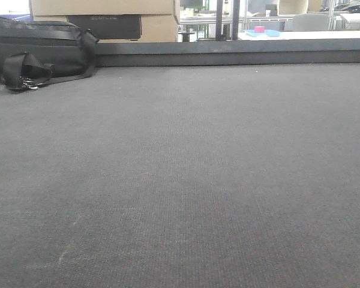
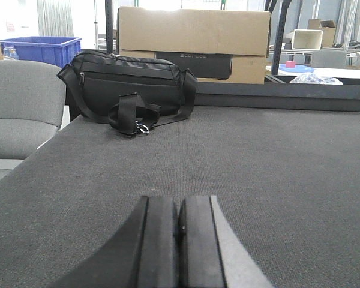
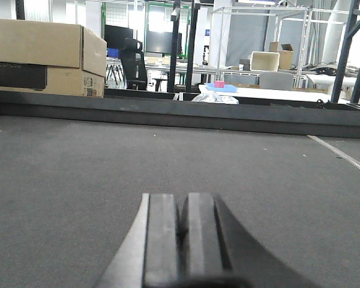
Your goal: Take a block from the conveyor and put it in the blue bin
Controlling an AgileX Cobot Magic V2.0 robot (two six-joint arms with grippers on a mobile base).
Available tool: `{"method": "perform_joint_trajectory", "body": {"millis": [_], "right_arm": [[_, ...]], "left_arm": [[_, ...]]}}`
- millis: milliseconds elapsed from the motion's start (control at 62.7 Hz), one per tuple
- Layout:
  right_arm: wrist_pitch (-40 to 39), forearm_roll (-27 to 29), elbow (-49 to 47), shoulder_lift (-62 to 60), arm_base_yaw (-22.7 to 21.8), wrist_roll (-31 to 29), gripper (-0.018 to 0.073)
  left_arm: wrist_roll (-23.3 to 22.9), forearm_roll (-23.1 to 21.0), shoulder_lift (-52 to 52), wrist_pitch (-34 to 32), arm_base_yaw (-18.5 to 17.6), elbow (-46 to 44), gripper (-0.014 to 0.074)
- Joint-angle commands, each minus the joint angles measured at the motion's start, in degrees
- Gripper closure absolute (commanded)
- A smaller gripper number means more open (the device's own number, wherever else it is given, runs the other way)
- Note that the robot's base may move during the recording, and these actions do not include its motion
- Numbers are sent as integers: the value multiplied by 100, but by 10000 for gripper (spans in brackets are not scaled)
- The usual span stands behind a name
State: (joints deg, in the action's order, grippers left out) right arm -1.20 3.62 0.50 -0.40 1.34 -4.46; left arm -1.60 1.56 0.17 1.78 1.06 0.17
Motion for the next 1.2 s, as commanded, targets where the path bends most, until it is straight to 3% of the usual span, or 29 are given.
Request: {"method": "perform_joint_trajectory", "body": {"millis": [0, 686, 845, 989, 1180], "right_arm": [[-59, -37, -50, 40, -1, -7, 712], [-59, -37, -50, 40, -1, -7, 712], [-473, -24, -50, 40, -3, -7, 712], [629, -24, -610, 40, -3, -7, 712], [1424, -24, -1849, 398, -3, -7, 712]], "left_arm": [[-9, 0, -17, -107, -30, -17, 708], [-9, 59, -17, -295, -30, -17, 708], [-9, 59, -17, -371, -30, -17, 708], [-9, 59, -17, 636, -30, -686, 708], [-9, 128, 418, 1795, -30, -2108, 708]]}}
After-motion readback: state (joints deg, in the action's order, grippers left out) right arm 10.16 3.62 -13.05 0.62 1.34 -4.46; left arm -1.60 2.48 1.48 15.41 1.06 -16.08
